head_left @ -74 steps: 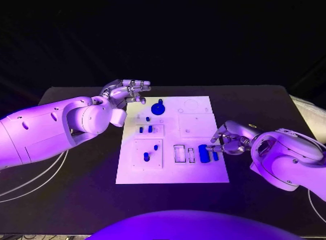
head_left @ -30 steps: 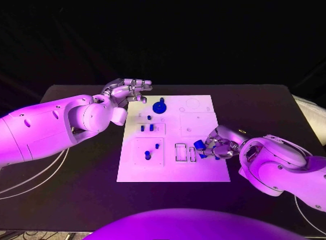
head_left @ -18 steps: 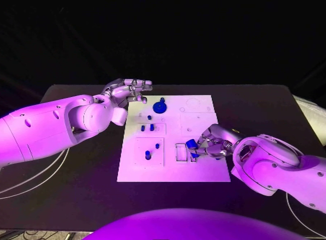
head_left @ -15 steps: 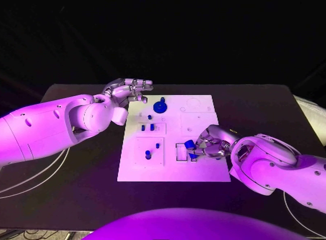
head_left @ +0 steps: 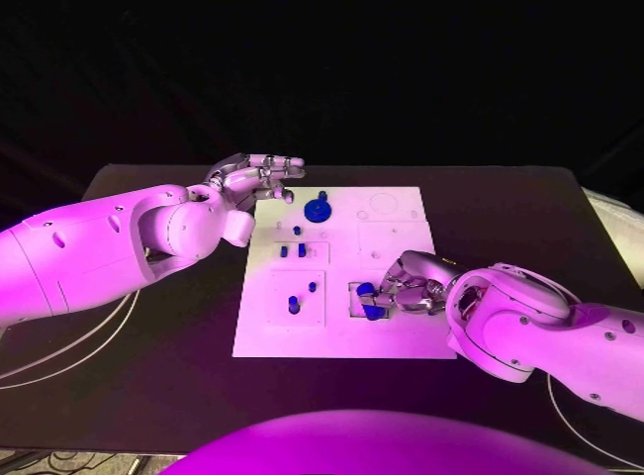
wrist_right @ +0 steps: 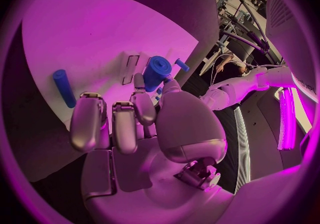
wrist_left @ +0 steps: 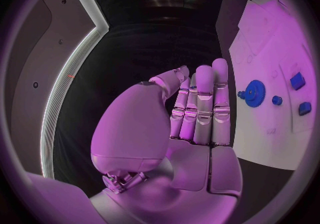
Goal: Assemble the parts on the task board
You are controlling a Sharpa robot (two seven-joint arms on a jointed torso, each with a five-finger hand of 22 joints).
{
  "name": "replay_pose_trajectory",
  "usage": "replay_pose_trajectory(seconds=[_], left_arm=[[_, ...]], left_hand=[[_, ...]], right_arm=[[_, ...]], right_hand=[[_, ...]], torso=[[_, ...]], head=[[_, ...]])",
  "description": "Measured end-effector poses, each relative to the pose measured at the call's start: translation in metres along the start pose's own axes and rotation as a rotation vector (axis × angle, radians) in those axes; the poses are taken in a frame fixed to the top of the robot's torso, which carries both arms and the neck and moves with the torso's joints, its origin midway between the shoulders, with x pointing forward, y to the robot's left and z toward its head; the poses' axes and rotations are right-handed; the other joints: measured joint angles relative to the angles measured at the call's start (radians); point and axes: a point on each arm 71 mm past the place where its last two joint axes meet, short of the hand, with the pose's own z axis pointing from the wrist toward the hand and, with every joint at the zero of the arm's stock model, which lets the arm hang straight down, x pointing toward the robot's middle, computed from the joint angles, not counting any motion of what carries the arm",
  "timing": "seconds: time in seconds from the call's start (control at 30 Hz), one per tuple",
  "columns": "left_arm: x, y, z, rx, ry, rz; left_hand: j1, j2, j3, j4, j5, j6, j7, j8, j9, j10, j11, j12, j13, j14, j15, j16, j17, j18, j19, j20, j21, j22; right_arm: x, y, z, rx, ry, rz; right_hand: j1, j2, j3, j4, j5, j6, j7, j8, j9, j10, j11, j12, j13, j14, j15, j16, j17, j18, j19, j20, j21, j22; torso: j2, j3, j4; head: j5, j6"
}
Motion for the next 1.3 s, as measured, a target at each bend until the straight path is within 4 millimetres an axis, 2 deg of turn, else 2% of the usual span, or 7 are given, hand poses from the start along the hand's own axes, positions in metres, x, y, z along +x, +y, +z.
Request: replay_pose_trajectory(seconds=[0.2,0.3,0.47,0.53,0.67,0.93,1.3], left_arm=[[0.000,0.000,0.000,-0.001,0.002,0.000],[0.000,0.000,0.000,-0.001,0.002,0.001],[0.000,0.000,0.000,-0.001,0.003,0.001],[0.000,0.000,0.000,-0.001,0.003,0.001],[0.001,0.000,0.000,-0.002,0.005,0.001],[0.001,0.000,0.000,-0.004,0.008,0.001],[0.001,0.001,0.000,-0.009,0.009,0.001]], left_hand=[[0.000,0.000,0.000,0.000,0.000,0.000,0.000,0.000,0.000,0.000,0.000,0.000,0.000,0.000,0.000,0.000,0.000,0.000,0.000,0.000,0.000,0.000],[0.000,0.000,0.000,0.000,0.000,0.000,0.000,0.000,0.000,0.000,0.000,0.000,0.000,0.000,0.000,0.000,0.000,0.000,0.000,0.000,0.000,0.000],[0.000,0.000,0.000,0.000,0.000,0.000,0.000,0.000,0.000,0.000,0.000,0.000,0.000,0.000,0.000,0.000,0.000,0.000,0.000,0.000,0.000,0.000],[0.000,0.000,0.000,0.000,0.000,0.000,0.000,0.000,0.000,0.000,0.000,0.000,0.000,0.000,0.000,0.000,0.000,0.000,0.000,0.000,0.000,0.000],[0.000,0.000,0.000,0.000,0.000,0.000,0.000,0.000,0.000,-0.004,-0.004,0.000,0.000,0.000,0.000,0.000,-0.001,0.000,0.000,0.000,-0.005,-0.001],[0.000,0.000,0.000,0.000,0.000,0.000,0.000,0.000,0.000,-0.004,-0.004,0.000,0.000,0.000,0.000,0.000,-0.001,0.000,0.000,0.000,-0.005,-0.001],[0.000,0.000,0.000,0.000,0.000,0.000,0.000,0.000,0.000,-0.004,-0.004,0.000,0.000,0.000,0.000,0.000,-0.001,0.000,0.000,0.000,-0.005,-0.001]], right_arm=[[0.000,0.002,0.003,-0.002,-0.010,-0.004],[0.000,0.002,0.004,-0.004,-0.018,-0.008],[-0.001,0.003,0.004,-0.007,-0.027,-0.014],[-0.001,0.003,0.003,-0.011,-0.030,-0.017],[-0.001,0.004,0.003,-0.018,-0.032,-0.022],[-0.001,0.009,0.002,-0.043,-0.028,-0.037],[-0.001,0.012,0.003,-0.061,-0.027,-0.053]], right_hand=[[-0.081,-0.013,-0.070,0.002,-0.141,-0.012,0.011,-0.004,0.019,-0.021,0.003,-0.051,-0.020,0.000,0.000,-0.007,0.000,0.000,0.000,0.000,0.000,-0.008],[-0.114,-0.024,-0.096,0.002,-0.181,-0.019,0.012,-0.010,0.028,-0.033,0.004,-0.082,-0.042,0.000,0.000,-0.012,-0.001,0.000,0.000,0.000,-0.001,-0.010],[-0.117,-0.025,-0.098,0.003,-0.183,-0.020,0.012,-0.010,0.031,-0.036,0.007,-0.091,-0.052,0.000,0.000,-0.012,-0.002,0.000,0.000,0.000,-0.004,-0.013],[-0.111,-0.024,-0.099,-0.002,-0.159,-0.020,0.012,-0.010,0.038,-0.036,0.007,-0.095,-0.051,0.000,0.000,-0.012,-0.002,0.000,0.000,0.000,-0.004,-0.011],[0.001,-0.023,-0.080,-0.050,-0.118,-0.020,0.012,-0.010,0.051,-0.036,0.007,-0.100,-0.048,0.000,0.000,-0.012,-0.001,0.000,0.000,0.000,-0.004,-0.007],[0.115,-0.022,-0.057,-0.118,-0.131,-0.020,0.012,-0.010,0.069,-0.036,0.007,-0.100,-0.043,0.000,0.000,-0.012,0.000,0.000,0.000,0.000,-0.004,0.001],[0.135,-0.014,-0.051,-0.127,-0.140,-0.015,0.007,-0.010,0.077,-0.032,0.003,-0.105,-0.038,0.000,0.000,-0.012,0.000,0.000,0.000,0.000,-0.004,0.010]], torso=[[0.000,0.0003,0.0006],[0.000,0.0009,0.0006],[0.000,0.0012,-0.0006],[0.000,0.0013,-0.0012],[0.000,0.0015,-0.0013],[0.000,0.0012,-0.0002],[0.000,0.0010,-0.0007]], head=[[0.000,0.000],[0.000,0.000],[0.001,-0.001],[0.001,-0.002],[0.000,-0.002],[-0.002,-0.004],[0.000,-0.005]])
